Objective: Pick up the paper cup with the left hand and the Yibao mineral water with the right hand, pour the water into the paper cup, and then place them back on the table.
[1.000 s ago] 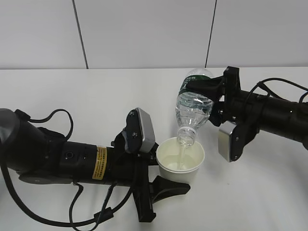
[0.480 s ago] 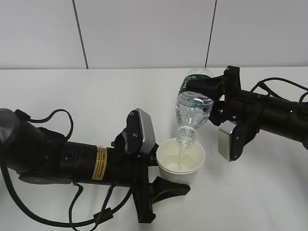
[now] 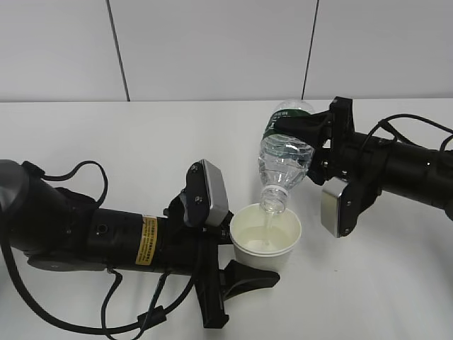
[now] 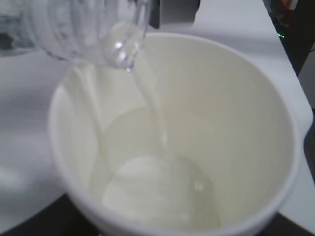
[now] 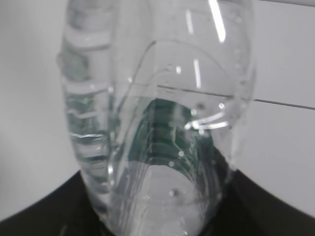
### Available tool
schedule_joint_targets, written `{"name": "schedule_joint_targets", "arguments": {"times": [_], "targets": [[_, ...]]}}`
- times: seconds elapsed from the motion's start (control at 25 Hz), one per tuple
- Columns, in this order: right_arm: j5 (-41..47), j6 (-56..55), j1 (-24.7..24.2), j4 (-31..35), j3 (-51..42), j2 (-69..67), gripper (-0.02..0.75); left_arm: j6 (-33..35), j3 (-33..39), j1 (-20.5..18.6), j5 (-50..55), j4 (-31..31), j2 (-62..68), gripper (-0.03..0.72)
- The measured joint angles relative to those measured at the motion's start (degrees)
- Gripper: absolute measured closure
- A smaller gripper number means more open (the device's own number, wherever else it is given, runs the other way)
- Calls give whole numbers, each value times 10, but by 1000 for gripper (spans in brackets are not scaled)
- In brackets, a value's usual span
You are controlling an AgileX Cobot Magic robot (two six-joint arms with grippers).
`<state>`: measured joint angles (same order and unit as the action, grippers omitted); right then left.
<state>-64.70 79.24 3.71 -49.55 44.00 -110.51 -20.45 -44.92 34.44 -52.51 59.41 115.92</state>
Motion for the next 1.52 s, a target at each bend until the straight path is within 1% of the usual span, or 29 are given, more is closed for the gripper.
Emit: {"name": "schedule_joint_targets", "arguments": {"times": [0.24,0.36,0.56,0.8,0.92,1.0,1.12,1.2,1.28,1.44,1.52], "targets": [[0,2,0,0,0,0,358,0,0,0,0,0,0,265],[0,-7,0,11,0,0,358,0,0,0,0,0,0,265],[0,-72,0,35,0,0,358,0,0,0,0,0,0,265],[0,-170,0,36,0,0,358,0,0,0,0,-14,0,265],[0,-238,0,36,0,0,358,2,0,-1,-1,-40,0,265],[0,-309,0,36,0,0,358,7,0,-3,-2,-52,0,265],[0,-456,0,38,0,0,358,11,0,-5,-2,-59,1,265],[0,-518,0,45,0,0,358,11,0,-6,-2,-65,1,265],[0,-567,0,60,0,0,358,11,0,-6,-2,-73,1,265],[0,-665,0,112,0,0,358,14,0,-11,-12,-86,1,265],[0,-720,0,125,0,0,358,24,0,-12,-22,-99,1,265]]}}
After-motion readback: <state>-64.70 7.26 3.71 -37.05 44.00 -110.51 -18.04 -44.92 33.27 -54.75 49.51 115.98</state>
